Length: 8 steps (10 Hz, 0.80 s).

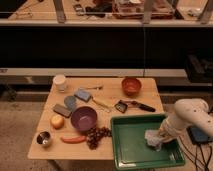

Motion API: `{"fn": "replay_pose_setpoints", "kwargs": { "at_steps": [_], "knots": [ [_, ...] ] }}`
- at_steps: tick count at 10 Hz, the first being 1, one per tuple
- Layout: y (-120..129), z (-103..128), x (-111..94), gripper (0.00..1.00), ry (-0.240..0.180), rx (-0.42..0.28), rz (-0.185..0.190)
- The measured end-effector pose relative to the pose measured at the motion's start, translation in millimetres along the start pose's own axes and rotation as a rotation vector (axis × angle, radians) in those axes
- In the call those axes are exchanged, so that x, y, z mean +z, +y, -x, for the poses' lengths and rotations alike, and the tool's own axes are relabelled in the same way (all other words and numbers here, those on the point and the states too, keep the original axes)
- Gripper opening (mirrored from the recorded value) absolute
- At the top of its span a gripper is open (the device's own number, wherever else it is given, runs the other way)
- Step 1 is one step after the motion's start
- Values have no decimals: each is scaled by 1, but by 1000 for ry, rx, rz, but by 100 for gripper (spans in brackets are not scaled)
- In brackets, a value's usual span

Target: Wipe tray with towel

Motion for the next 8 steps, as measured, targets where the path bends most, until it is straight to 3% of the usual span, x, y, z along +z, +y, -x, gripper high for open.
{"fn": "replay_pose_setpoints", "kwargs": {
  "at_steps": [4, 5, 8],
  "knots": [
    [-67, 58, 15, 0, -19, -68, -17],
    [-89, 87, 19, 0, -34, -107, -25],
    [-117, 141, 29, 0, -62, -181, -19]
  ]
}}
